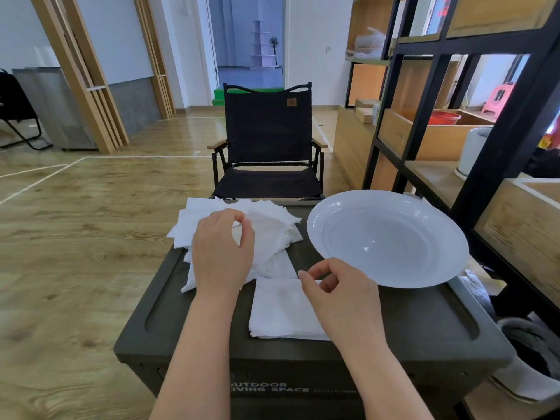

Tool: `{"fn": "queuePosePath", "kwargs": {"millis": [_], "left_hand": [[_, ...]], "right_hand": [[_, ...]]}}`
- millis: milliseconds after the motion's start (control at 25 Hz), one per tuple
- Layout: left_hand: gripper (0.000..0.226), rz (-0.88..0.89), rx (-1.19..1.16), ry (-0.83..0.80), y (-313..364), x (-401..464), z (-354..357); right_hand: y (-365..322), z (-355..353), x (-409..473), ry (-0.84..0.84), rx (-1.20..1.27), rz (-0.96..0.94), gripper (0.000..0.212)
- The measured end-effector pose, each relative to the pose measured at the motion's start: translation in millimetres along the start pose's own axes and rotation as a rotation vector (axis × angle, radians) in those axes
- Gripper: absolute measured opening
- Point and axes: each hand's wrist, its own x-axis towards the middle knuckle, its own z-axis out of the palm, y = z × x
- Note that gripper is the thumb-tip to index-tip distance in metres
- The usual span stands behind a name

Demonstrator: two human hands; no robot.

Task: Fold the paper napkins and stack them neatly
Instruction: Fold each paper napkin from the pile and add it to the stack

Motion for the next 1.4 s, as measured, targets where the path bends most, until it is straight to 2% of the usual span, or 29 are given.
{"fn": "queuePosePath", "kwargs": {"millis": [40,80,160,240,280,360,440,480,560,640,720,800,880,960,1040,1120,1160,1240,1320,1400], "left_hand": [[0.010,0.067,-0.005,0.010,4,-2,-12],[0.010,0.125,-0.015,-0.042,9,-5,-27],[0.010,0.158,-0.059,-0.334,21,-10,-58],[0.009,0.119,-0.092,-0.567,31,-14,-78],[0.009,0.104,-0.141,-0.584,36,-16,-83],[0.008,0.099,-0.287,-0.515,45,-20,-90],[0.007,0.109,-0.398,-0.464,51,-20,-95],[0.008,0.114,-0.457,-0.488,52,-20,-98],[0.010,0.135,-0.581,-0.636,54,-21,-102],[0.008,0.137,-0.665,-0.751,57,-24,-101],[0.005,0.085,-0.637,-0.676,57,-26,-93],[0.010,0.060,-0.502,-0.504,59,-25,-86],[0.011,0.056,-0.460,-0.451,59,-23,-85],[0.011,0.050,-0.471,-0.453,57,-22,-85],[0.010,0.045,-0.434,-0.423,57,-22,-88],[0.012,0.059,-0.425,-0.459,58,-22,-95],[0.017,0.083,-0.452,-0.534,61,-22,-100],[0.040,0.094,-0.513,-0.668,66,-24,-107],[0.049,-0.004,-0.507,-0.605,62,-23,-102],[0.037,-0.058,-0.375,-0.537,52,-21,-91]], "right_hand": [[-2,-1,-1,-0.002,0.044,-0.016,0.019],[-4,-2,-1,-0.012,0.085,-0.048,0.033],[-8,-3,-1,-0.049,0.109,-0.156,0.070],[-13,-4,-2,-0.128,0.133,-0.217,0.078],[-13,-3,-2,-0.170,0.172,-0.204,0.073],[-10,-3,0,-0.216,0.248,-0.158,0.059],[-7,-4,1,-0.174,0.254,-0.158,0.037],[-6,-4,1,-0.138,0.279,-0.157,0.023],[-7,-7,1,-0.075,0.377,-0.128,0.003],[-8,-9,1,-0.020,0.460,-0.065,0.006],[-10,-10,0,0.044,0.496,0.022,0.020],[-13,-15,1,0.011,0.550,0.084,0.038],[-13,-25,2,-0.144,0.578,-0.020,0.036],[-11,-34,1,-0.428,0.561,-0.145,0.025],[-8,-34,0,-0.582,0.603,-0.167,0.026],[-6,-28,0,-0.505,0.587,-0.106,0.018],[-6,-25,1,-0.422,0.544,-0.086,0.020],[-7,-20,2,-0.297,0.507,-0.065,0.033],[-6,-20,4,-0.220,0.553,-0.045,0.045],[-8,-23,3,-0.191,0.674,-0.049,0.046]]}}
